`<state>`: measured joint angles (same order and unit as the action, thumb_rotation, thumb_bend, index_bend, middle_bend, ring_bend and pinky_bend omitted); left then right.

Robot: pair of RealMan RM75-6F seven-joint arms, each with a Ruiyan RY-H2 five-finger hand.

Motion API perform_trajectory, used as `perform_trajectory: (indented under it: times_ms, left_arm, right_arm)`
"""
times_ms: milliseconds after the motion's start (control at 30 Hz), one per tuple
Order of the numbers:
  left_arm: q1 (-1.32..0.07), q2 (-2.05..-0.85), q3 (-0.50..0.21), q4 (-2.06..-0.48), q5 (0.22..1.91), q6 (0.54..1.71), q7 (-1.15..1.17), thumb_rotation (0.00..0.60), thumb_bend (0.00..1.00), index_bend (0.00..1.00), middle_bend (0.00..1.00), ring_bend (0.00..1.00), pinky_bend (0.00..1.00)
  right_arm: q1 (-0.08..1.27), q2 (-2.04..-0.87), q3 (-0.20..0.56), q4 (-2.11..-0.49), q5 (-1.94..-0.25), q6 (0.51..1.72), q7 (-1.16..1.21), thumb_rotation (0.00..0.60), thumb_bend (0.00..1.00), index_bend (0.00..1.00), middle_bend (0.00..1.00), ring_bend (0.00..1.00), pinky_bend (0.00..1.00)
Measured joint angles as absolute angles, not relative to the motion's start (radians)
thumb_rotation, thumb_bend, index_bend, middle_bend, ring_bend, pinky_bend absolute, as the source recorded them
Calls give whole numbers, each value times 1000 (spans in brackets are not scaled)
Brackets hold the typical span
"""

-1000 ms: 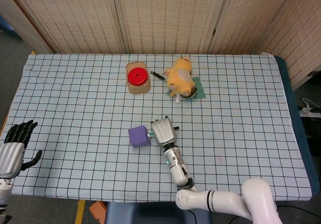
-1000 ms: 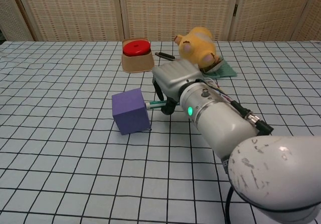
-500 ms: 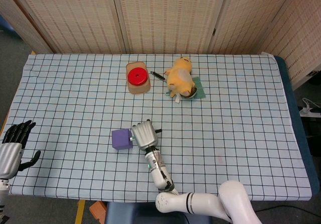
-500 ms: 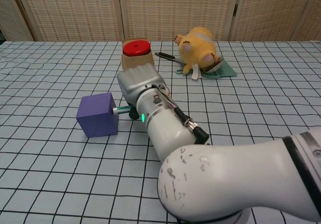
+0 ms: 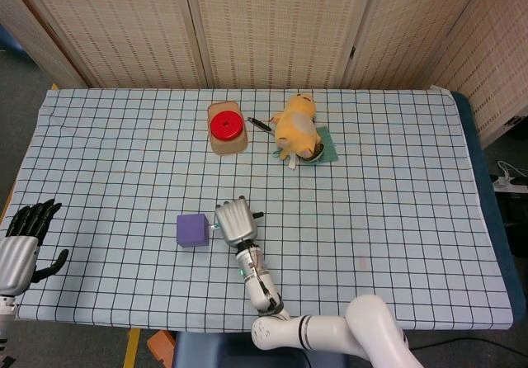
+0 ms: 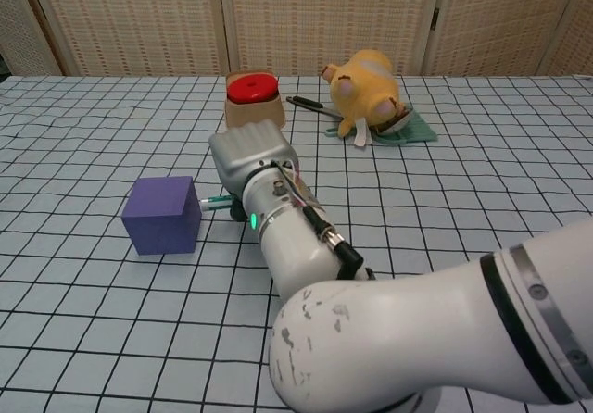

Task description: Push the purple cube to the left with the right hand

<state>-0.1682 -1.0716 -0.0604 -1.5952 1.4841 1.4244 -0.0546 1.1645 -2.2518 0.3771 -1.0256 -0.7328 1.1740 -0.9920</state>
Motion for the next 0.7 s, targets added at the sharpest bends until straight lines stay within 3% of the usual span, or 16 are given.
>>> perform_trajectory:
  times_ms: [233, 567, 700]
  left_arm:
    - [-162, -1070, -53, -1610, 1503, 1441, -35, 600, 379, 0, 0, 0, 74]
    - [-158, -1078, -41, -1621, 1524, 1448, 0, 600, 380, 0, 0, 0, 72]
    - [-161, -1081, -39, -1629, 1525, 1439, 15, 600, 380, 0, 0, 0, 73]
  right_arm:
    - [1036, -2106, 286, -1210, -793, 1256, -988, 600, 439, 1000, 822, 599, 484]
    - [783, -1703, 75, -1570, -901, 1390, -962, 600, 439, 1000, 822, 597, 484]
    - [697, -1610, 7, -1605, -932, 1405, -905, 600, 439, 984, 822, 586, 484]
